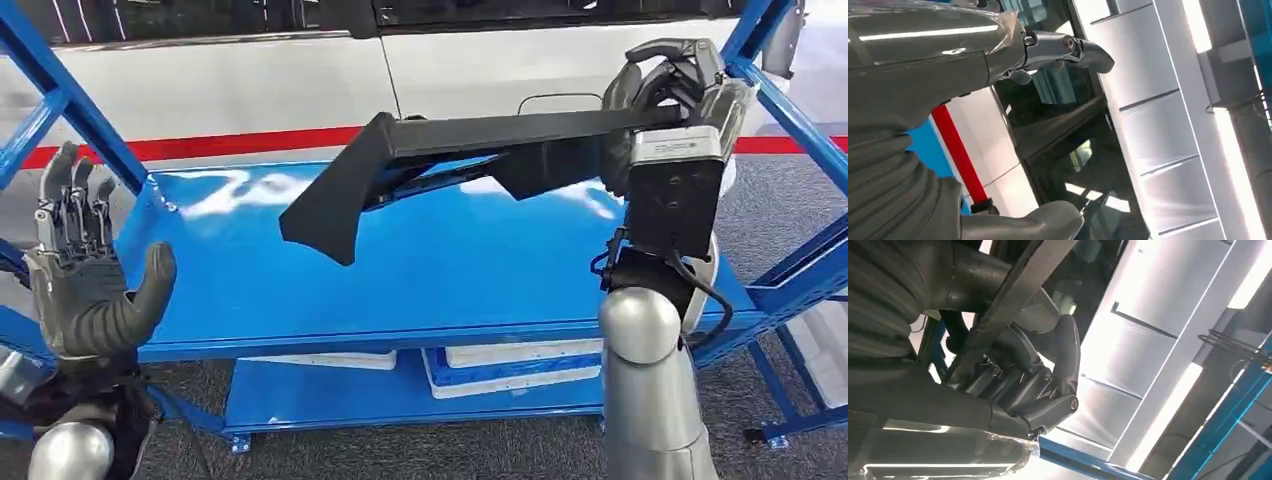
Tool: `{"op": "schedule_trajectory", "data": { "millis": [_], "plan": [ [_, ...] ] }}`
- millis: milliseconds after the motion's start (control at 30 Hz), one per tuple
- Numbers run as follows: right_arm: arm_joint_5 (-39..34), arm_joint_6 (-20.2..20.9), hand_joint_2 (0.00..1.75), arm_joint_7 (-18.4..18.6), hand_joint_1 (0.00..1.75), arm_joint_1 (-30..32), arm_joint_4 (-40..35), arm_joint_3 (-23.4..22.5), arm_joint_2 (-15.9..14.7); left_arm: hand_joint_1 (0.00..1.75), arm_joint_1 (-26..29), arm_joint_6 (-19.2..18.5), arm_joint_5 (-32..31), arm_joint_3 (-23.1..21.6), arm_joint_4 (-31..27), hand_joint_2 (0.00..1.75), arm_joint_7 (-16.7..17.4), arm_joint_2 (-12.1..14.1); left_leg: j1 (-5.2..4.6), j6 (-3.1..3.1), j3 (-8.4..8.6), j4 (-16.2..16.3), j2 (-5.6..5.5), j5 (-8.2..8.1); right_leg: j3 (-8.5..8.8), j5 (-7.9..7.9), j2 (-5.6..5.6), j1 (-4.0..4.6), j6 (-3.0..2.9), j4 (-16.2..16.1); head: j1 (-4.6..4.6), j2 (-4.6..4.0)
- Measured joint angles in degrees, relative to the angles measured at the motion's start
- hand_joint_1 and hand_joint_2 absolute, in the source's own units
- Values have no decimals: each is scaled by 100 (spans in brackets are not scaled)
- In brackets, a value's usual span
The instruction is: Take the parts from the cabinet and place them on the table.
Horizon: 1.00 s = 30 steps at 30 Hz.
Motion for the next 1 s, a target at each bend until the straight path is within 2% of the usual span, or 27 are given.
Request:
{"op": "schedule_trajectory", "data": {
  "millis": [33, 67, 100, 133, 167, 200, 233, 267, 300, 333, 367, 400, 433, 467, 533, 567, 600, 633, 667, 700, 733, 767, 800, 867, 900, 933, 1000],
  "plan": [
    [-15, 0, 175, -13, 175, 4, 5, -4, 0, 0, 0, 33, 0, -4, 0, 175, -2, 2, -8, 61, -15, -37, 5, 54, 0, 40, 5, 13, 56, -23, 7, 0],
    [-37, 0, 175, -47, 175, 7, 15, -13, -2, 0, -1, 57, -4, -7, 0, 175, -15, -4, 59, 123, -22, -110, 54, 148, -75, -25, -3, 18, 58, 52, 11, 0],
    [-59, -2, 175, -85, 175, 6, 18, -22, 2, 0, 8, 101, -24, -9, -2, 175, -17, -6, 37, 184, -87, -115, 60, 209, -191, -278, 1, 43, -7, 263, 28, 0],
    [-83, -2, 175, -107, 175, 20, 24, -22, 2, 0, 33, 129, -41, -11, -2, 175, -24, -4, 35, 211, -150, -115, 67, 250, -304, -533, 1, 44, -63, 611, 37, 0],
    [-113, -2, 175, -135, 175, 57, 24, -28, 2, 0, 77, 162, -50, -11, -2, 175, -33, -6, 26, 222, -221, -114, 74, 303, -461, -805, 1, 42, -96, 1092, 35, 0],
    [-144, -2, 175, -169, 175, 102, 26, -39, 2, 0, 117, 182, -57, -11, -2, 175, -44, -6, 22, 226, -299, -107, 78, 353, -591, -1001, 1, 43, -97, 1544, 35, 0],
    [-175, 0, 175, -193, 175, 142, 29, -44, 2, 0, 158, 219, -61, -13, -2, 175, -50, -6, 17, 225, -366, -103, 80, 403, -632, -1052, 1, 43, -58, 1812, 42, 0],
    [-234, 4, 175, -210, 175, 172, 33, -46, 2, 0, 191, 232, -61, -11, -2, 175, -66, -6, 13, 220, -434, -100, 81, 454, -549, -984, 1, 43, -1, 1821, 37, 0],
    [-293, 20, 175, -225, 175, 189, 33, -46, 2, 0, 213, 247, -61, -11, -11, 175, -79, -6, 11, 207, -496, -94, 79, 500, -332, -833, 1, 44, 63, 1587, 42, 0],
    [-354, 33, 175, -251, 175, 197, 33, -44, 4, 0, 224, 265, -61, -7, -26, 175, -79, -6, 10, 190, -552, -82, 76, 540, -4, -676, 0, 47, 101, 1125, 39, 0],
    [-378, 37, 175, -260, 175, 198, 31, -44, 11, 0, 228, 276, -68, -2, -46, 175, -68, -6, 10, 169, -586, -59, 73, 563, 335, -592, 0, 47, 101, 618, 40, 0],
    [-404, 40, 175, -271, 175, 198, 31, -44, 22, 0, 227, 280, -101, 2, -83, 175, -28, -13, 3, 138, -634, -24, 72, 582, 665, -692, 0, 51, 38, 81, 44, 0],
    [-420, 44, 175, -276, 175, 207, 26, -42, 44, 0, 223, 280, -118, 7, -109, 175, -2, -15, -17, 106, -673, 1, 69, 617, 792, -720, 1, 99, 1, -99, 37, 0],
    [-453, 46, 175, -282, 175, 233, 20, -48, 52, 0, 222, 282, -133, 9, -129, 175, 33, -24, -11, 70, -680, -3, 72, 661, 728, -699, 1, 101, -6, -72, 33, 0],
    [-479, 68, 175, -286, 175, 271, 18, -48, 59, 0, 227, 291, -162, 7, -157, 175, 74, -50, -9, 3, -693, -16, 72, 728, 677, -644, 5, 98, -91, -70, 20, 0],
    [-496, 79, 175, -291, 175, 289, 16, -48, 61, 0, 227, 298, -170, 9, -185, 175, 81, -50, 17, -24, -750, 10, 55, 698, 652, -575, -9, -23, -164, -103, 42, 0],
    [-498, 81, 175, -293, 175, 303, 13, -50, 66, 0, 231, 304, -186, 11, -203, 175, 83, -55, 17, -62, -826, 160, 35, 446, 597, -526, -13, -7, -207, -101, 24, 0],
    [-501, 81, 175, -293, 175, 336, 7, -59, 77, 0, 239, 304, -210, 11, -225, 175, 103, -55, 32, -98, -928, 498, 26, 102, 544, -472, -20, -6, -264, -100, -20, 0],
    [-505, 81, 175, -293, 175, 385, -2, -61, 76, 0, 250, 304, -232, 11, -238, 175, 118, -59, 49, -133, -1060, 959, 27, -233, 486, -424, -24, -5, -261, -98, -24, 0],
    [-505, 81, 175, -302, 175, 442, -31, -61, 76, 0, 259, 302, -262, 11, -254, 175, 140, -65, 67, -165, -1182, 1423, 27, -466, 427, -377, -26, -1, -255, -92, -19, 0],
    [-509, 81, 175, -313, 175, 489, -44, -66, 77, 0, 270, 293, -293, 11, -269, 175, 171, -68, 78, -181, -1235, 1682, 28, -539, 386, -342, -26, 0, -252, -89, -26, 0],
    [-509, 83, 175, -332, 175, 566, -65, -79, 74, 0, 291, 271, -313, 11, -286, 175, 188, -76, 95, -196, -1216, 1852, 28, -507, 321, -289, -29, -3, -237, -86, -21, 0],
    [-509, 85, 175, -363, 175, 633, -90, -98, 74, 0, 299, 232, -337, 11, -293, 175, 206, -85, 111, -203, -1065, 1720, 28, -358, 265, -252, -30, -12, -219, -79, -24, 0],
    [-507, 87, 175, -398, 175, 726, -161, -142, 74, 0, 315, 169, -345, 13, -323, 175, 214, -94, 142, -215, -460, 878, 29, 16, 173, -198, -28, -29, -175, -48, -24, 0],
    [-498, 87, 175, -404, 175, 756, -203, -164, 72, 0, 319, 142, -334, 17, -341, 175, 205, -94, 157, -214, -100, 365, 28, 69, 142, -176, -26, -30, -141, -18, -28, 0],
    [-481, 87, 175, -411, 175, 788, -260, -199, 61, 0, 326, 105, -295, 18, -343, 175, 175, -92, 124, -214, 111, 29, 9, -68, 98, -146, -17, 9, -97, 4, -30, 0],
    [-433, 87, 175, -429, 175, 853, -321, -236, 33, 0, 395, 57, -196, 22, -345, 175, 83, -65, 91, -154, 48, 15, -10, -46, 87, -66, -20, 7, 19, -9, -24, 0]
  ]
}}
